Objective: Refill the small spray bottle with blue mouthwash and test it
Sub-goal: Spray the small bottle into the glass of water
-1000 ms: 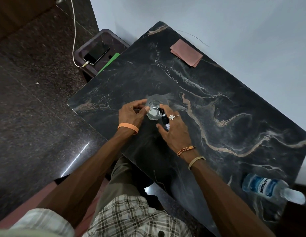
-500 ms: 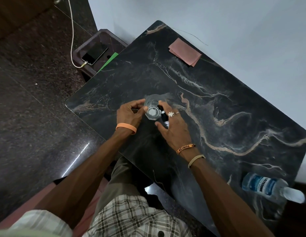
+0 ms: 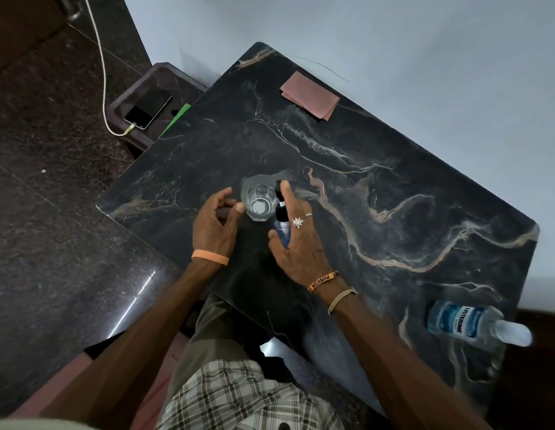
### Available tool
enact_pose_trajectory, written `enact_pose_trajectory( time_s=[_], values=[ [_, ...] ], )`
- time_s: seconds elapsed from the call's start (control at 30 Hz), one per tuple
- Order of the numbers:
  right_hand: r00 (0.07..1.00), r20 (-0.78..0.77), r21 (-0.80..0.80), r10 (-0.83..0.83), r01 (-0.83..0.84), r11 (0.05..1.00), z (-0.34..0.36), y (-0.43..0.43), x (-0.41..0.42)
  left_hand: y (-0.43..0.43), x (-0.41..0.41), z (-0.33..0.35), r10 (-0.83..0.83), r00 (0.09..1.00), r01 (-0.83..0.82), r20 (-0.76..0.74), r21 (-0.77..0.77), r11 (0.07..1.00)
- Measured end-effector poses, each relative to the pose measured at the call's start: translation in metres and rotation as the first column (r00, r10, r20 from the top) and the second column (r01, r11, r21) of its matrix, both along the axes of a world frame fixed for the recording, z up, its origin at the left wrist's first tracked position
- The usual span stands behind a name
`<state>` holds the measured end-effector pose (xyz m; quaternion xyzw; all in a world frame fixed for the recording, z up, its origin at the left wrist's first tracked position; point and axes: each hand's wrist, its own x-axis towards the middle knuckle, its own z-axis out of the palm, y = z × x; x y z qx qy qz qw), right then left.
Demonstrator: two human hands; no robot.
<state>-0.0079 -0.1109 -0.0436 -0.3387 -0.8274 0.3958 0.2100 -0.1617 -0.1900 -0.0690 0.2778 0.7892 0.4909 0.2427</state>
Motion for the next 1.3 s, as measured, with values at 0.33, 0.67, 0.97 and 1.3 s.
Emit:
enact_pose_trajectory(
  time_s=[0.33,0.67,0.97,1.3],
  values=[
    [0.989,-0.046,-0.059,-0.139,0.136,0.989,0.006,0.005,0.032,-0.008,0.058,0.003,-0.365,0.915,0.39,-0.171,0.15,0.908],
    [0.795,-0.054,-0.109,-0.605,0.597,0.795,-0.01,0.027,0.093,0.072,0.116,0.01,-0.663,0.745,0.661,0.074,0.042,0.749],
    [0.732,0.056,-0.128,-0.679,0.68,0.722,-0.031,0.014,0.113,0.069,0.148,-0.001,-0.644,0.749,0.658,0.155,-0.069,0.75],
    [0.741,0.105,-0.078,-0.664,0.672,0.737,-0.034,0.013,0.115,0.067,0.149,0.002,-0.64,0.751,0.658,0.161,-0.102,0.746]
  ],
)
